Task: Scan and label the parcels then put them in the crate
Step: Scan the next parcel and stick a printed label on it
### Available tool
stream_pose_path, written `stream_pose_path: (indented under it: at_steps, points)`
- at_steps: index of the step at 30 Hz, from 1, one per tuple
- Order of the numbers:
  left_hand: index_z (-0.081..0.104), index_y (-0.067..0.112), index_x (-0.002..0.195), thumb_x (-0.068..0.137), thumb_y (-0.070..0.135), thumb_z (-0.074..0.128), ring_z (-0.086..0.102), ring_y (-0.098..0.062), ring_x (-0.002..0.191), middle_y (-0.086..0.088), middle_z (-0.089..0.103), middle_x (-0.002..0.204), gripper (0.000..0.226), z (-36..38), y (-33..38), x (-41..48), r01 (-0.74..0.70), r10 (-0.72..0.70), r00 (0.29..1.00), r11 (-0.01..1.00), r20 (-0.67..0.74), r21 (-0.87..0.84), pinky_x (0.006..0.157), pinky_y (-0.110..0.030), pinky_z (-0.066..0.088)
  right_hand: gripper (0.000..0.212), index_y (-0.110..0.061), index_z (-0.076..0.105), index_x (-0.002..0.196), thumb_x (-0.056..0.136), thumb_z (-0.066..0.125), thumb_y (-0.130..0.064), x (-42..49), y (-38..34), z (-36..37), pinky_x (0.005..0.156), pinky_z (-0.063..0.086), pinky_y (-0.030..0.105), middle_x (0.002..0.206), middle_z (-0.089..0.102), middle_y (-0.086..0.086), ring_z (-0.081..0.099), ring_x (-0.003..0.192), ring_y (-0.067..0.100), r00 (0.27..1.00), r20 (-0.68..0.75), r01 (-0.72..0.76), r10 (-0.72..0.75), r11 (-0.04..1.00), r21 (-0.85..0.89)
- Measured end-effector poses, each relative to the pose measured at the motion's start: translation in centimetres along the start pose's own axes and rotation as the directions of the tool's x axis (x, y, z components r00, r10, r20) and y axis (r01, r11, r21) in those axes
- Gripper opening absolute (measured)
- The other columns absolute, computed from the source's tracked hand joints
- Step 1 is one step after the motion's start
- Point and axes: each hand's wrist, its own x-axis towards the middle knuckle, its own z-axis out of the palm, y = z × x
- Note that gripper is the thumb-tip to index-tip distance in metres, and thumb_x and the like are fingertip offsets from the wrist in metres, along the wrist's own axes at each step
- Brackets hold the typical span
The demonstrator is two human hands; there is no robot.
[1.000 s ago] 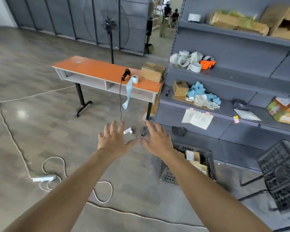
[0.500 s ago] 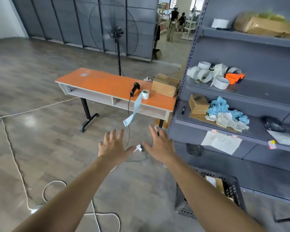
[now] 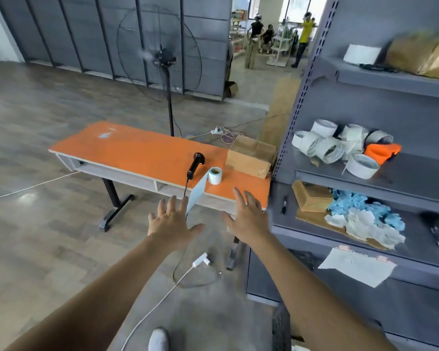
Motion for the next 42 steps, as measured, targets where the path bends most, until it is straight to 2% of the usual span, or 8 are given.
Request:
stream_pose_path:
  at_steps: [6,10,12,21,27,34,38,42]
  points:
    - [0.001,0.025,0.155,0.086,0.074,0.037,0.001,-0.030,0.148,-0.004,0.003,0.161,0.091,0.2,-0.4,14.2,-0.084,0.084,0.996,0.996,-0.005,-0.037,0.115,-0.051,0.022,0.079,-0.032,0.005,0.157,0.095,0.043,-0.063,11.7,1.1,0.9,0.111,0.030,0.057,0.163,0.009,0.002,0.016,0.148,0.028,0.992,0.005,-0.129,0.129,0.991,-0.021]
    - [0.007,0.027,0.154,0.083,0.075,0.042,0.012,-0.027,0.144,-0.003,0.012,0.158,0.092,-0.1,-0.1,23.6,-0.147,0.148,0.989,0.983,0.005,-0.108,0.111,-0.049,0.028,0.079,-0.033,0.002,0.157,0.095,0.042,-0.063,19.0,1.3,1.4,0.111,0.031,0.056,0.164,0.008,0.002,0.014,0.149,0.027,0.966,0.028,-0.258,0.258,0.966,-0.031]
    - [0.008,0.026,0.154,0.083,0.074,0.042,0.012,-0.027,0.144,-0.002,0.013,0.158,0.092,-0.3,0.2,27.7,-0.176,0.181,0.983,0.973,0.016,-0.149,0.110,-0.047,0.027,0.078,-0.033,0.002,0.157,0.096,0.041,-0.063,22.1,1.4,1.5,0.111,0.032,0.055,0.164,0.008,0.002,0.012,0.149,0.027,0.954,0.042,-0.294,0.296,0.955,-0.044]
    - [0.010,0.027,0.154,0.086,0.068,0.046,0.007,-0.027,0.147,-0.004,0.013,0.158,0.087,0.8,3.2,40.2,-0.200,0.251,0.958,0.932,0.139,-0.304,0.116,-0.048,0.022,0.075,-0.031,0.004,0.157,0.098,0.037,-0.061,32.4,4.7,2.1,0.112,0.031,0.055,0.164,0.007,0.003,0.013,0.149,0.028,0.891,0.087,-0.445,0.445,0.895,-0.023]
    - [0.005,0.024,0.155,0.093,0.061,0.042,0.007,-0.033,0.147,-0.010,0.009,0.160,0.081,0.9,6.8,46.5,-0.133,0.244,0.935,0.914,0.259,-0.383,0.116,-0.049,0.021,0.072,-0.031,0.006,0.157,0.098,0.032,-0.062,38.5,8.6,2.8,0.113,0.028,0.057,0.164,0.009,0.006,0.012,0.149,0.030,0.839,0.130,-0.526,0.529,0.848,-0.061]
    - [0.014,0.018,0.153,0.095,0.050,0.047,0.020,-0.036,0.141,-0.016,0.022,0.153,0.073,2.6,11.5,51.9,-0.061,0.215,0.912,0.913,0.350,-0.403,0.112,-0.045,0.023,0.067,-0.028,0.008,0.157,0.101,0.029,-0.057,42.8,14.0,3.3,0.113,0.022,0.064,0.164,0.008,0.003,0.010,0.149,0.032,0.764,0.151,-0.628,0.628,0.777,-0.052]
    - [0.019,0.012,0.152,0.096,0.041,0.052,0.021,-0.037,0.142,-0.020,0.021,0.154,0.071,3.3,13.2,54.1,0.002,0.196,0.897,0.894,0.397,-0.448,0.115,-0.046,0.020,0.065,-0.029,0.011,0.157,0.101,0.033,-0.054,44.4,16.2,3.4,0.113,0.018,0.067,0.165,0.007,0.001,0.012,0.148,0.036,0.732,0.163,-0.674,0.661,0.738,0.036]
    - [0.023,0.010,0.151,0.096,0.038,0.053,0.024,-0.036,0.142,-0.019,0.026,0.153,0.068,3.7,14.5,56.0,0.029,0.180,0.884,0.900,0.431,-0.436,0.116,-0.047,0.021,0.067,-0.030,0.009,0.157,0.101,0.037,-0.053,44.7,16.9,4.3,0.116,0.016,0.062,0.165,0.001,0.001,0.012,0.149,0.035,0.717,0.198,-0.695,0.668,0.706,0.137]
